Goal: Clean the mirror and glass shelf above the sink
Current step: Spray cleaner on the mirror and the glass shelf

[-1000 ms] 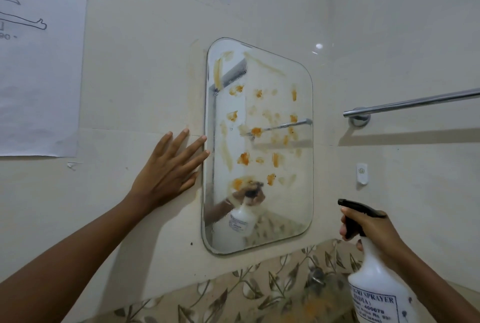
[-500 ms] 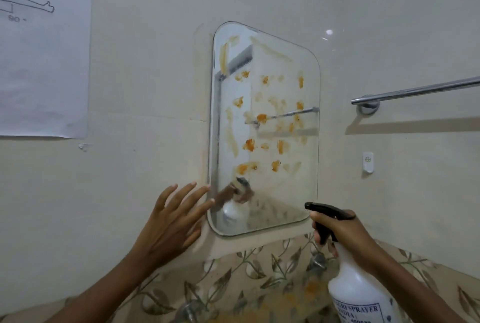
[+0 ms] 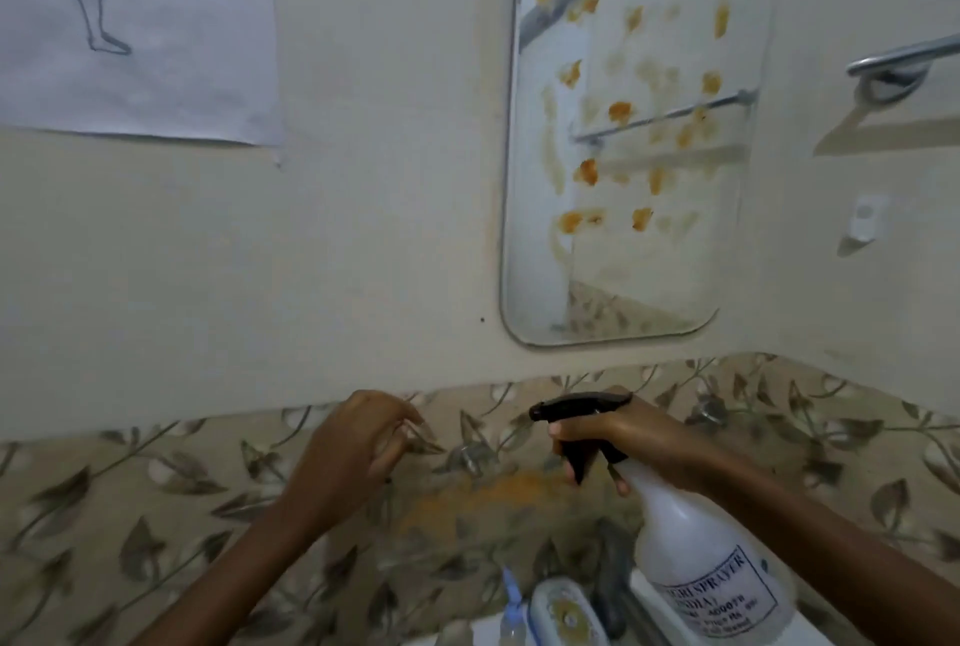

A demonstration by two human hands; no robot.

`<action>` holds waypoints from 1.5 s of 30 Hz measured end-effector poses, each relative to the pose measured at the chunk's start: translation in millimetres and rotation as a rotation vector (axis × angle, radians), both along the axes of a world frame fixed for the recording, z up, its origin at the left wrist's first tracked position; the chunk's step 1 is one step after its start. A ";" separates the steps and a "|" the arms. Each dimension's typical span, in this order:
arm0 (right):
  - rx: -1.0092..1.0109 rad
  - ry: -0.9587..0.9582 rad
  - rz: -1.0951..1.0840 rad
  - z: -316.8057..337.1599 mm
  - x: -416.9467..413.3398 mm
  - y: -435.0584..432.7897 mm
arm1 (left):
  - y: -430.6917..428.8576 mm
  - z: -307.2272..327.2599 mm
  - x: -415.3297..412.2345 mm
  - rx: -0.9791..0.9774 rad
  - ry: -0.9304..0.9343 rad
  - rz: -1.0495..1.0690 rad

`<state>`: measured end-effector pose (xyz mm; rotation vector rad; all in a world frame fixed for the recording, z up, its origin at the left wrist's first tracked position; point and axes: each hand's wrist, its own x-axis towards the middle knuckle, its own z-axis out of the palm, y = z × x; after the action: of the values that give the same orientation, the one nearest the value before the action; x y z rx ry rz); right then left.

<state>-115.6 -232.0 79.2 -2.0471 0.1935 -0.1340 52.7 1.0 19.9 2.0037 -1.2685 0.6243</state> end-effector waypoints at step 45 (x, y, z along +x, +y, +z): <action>0.137 -0.049 -0.403 -82.6 -40.3 -99.7 | -108.4 -27.4 -38.6 0.129 0.006 -0.192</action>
<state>-155.8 -331.7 -3.4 -1.8450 0.5686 -0.4090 14.1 -107.4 -7.5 1.9530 -1.5092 0.4541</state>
